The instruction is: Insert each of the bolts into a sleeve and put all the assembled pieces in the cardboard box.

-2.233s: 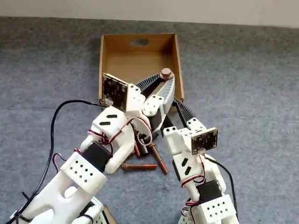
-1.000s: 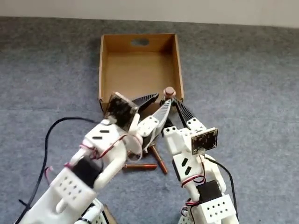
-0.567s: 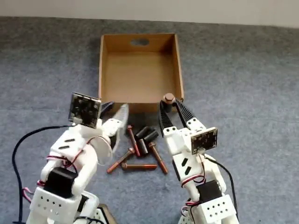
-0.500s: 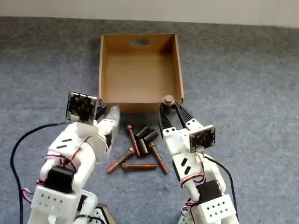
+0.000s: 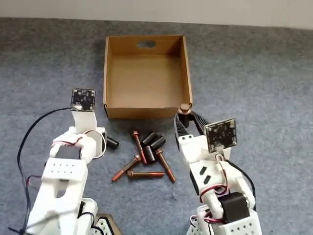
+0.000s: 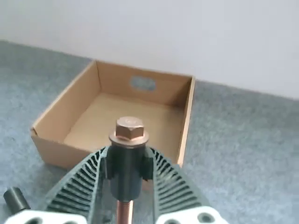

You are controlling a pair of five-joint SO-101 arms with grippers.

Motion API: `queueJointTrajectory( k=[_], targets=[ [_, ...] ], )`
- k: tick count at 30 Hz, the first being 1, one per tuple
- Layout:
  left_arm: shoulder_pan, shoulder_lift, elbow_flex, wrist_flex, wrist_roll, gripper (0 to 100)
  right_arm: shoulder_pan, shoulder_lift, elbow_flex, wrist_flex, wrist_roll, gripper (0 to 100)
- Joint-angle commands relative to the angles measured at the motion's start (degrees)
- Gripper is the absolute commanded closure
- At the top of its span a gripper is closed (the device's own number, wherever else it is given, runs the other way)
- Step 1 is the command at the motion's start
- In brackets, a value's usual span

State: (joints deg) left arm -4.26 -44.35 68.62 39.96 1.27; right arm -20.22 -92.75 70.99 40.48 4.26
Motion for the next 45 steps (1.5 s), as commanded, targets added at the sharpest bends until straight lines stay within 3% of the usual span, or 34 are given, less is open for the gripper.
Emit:
queueJointTrajectory(
  k=[1,10,15,20,25,34,38,45],
  targets=[
    [-1.1,6.4,-5.1,-1.1,-0.5,93,0.7,1.6,-6.6,0.3,1.9,98.9],
    [-0.8,17.3,-3.1,-14.3,-0.5,93,0.3,33.2,-31.3,8.0,1.8,98.9],
    [-0.7,19.6,-3.5,-15.0,-0.5,93,0.6,55.6,-43.5,10.5,1.8,99.1],
    [-0.7,19.9,-3.5,-15.0,-0.7,93,0.9,75.3,-58.3,15.3,-4.7,99.1],
    [-0.7,19.9,-3.6,-15.0,-0.7,93,1.9,93.9,-81.8,23.0,-4.7,99.1],
    [-0.7,20.0,-3.6,-15.0,-0.7,93,1.9,131.6,-135.3,46.6,-4.7,99.1],
    [-0.7,20.0,-3.6,-15.0,-0.7,93,2.3,143.6,-152.3,51.0,-4.7,99.1],
    [-0.7,20.0,-3.6,-15.0,-0.7,93,5.2,150.7,-157.0,48.7,-4.7,99.1]
  ],
)
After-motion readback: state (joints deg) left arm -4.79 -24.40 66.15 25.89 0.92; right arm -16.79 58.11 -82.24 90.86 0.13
